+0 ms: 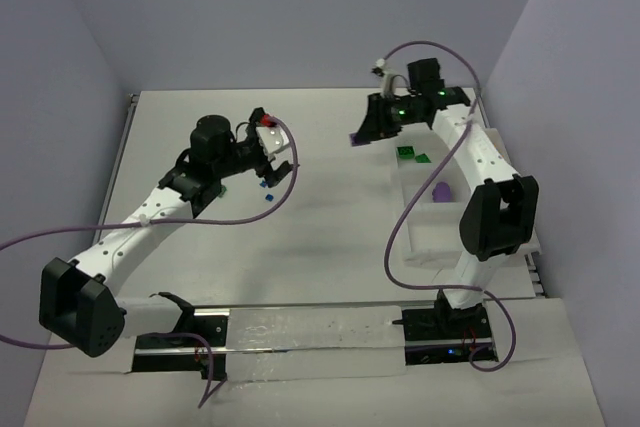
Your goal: Sort the legos into containers by color
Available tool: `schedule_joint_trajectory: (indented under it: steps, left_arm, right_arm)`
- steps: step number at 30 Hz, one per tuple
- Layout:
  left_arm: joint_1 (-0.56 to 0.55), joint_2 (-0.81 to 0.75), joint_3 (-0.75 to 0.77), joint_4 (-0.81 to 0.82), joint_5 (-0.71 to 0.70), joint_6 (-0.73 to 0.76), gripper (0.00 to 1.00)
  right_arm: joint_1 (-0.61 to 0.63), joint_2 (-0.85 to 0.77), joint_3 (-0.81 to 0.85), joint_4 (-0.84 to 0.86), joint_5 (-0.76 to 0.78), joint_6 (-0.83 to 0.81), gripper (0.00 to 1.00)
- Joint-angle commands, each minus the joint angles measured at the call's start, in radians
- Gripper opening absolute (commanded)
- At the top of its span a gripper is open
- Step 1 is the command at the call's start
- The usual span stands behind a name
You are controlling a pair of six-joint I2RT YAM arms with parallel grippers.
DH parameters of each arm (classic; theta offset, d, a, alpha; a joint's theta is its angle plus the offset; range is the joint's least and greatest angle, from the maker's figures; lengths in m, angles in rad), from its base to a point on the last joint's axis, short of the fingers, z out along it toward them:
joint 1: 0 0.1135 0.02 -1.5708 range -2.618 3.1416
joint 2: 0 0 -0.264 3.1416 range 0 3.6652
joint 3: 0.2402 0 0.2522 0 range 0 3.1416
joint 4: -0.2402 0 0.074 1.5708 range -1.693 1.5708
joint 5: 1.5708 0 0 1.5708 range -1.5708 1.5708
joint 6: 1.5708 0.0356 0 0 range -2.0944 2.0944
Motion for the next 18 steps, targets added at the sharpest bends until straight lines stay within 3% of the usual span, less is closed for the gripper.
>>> schedule_joint_trajectory:
  steps: [1,4,9,12,18]
  left_arm:
    - [0.107,-0.037,0.002,-0.094,-0.073,-0.214,0.99]
    - [0.169,-0.029,-0.003,-0.143,-0.081,-0.281,0.99]
    - [0.283,0.075,0.063,-0.264,-0.215,-0.437,0.99]
    - [0.348,0.154,0.099,-0.293,-0.287,-0.5,0.99]
    - [0.37,0.226,0.11,-0.339,-0.39,-0.53,0.99]
  right_arm:
    - [-0.161,-0.099,-0.039,-0.135,0.223,-0.216,0.0]
    - [-0.239,-0.133,-0.105,-0.195,0.321,-0.317,0.0]
    - [-0.292,-0.182,-0.212,-0.204,0.465,-0.411,0.0]
    - [-0.293,-0.176,-0.257,-0.198,0.536,-0.416,0.0]
    - [-0.295,-0.148,-0.327,-0.112,0.609,-0.365,0.0]
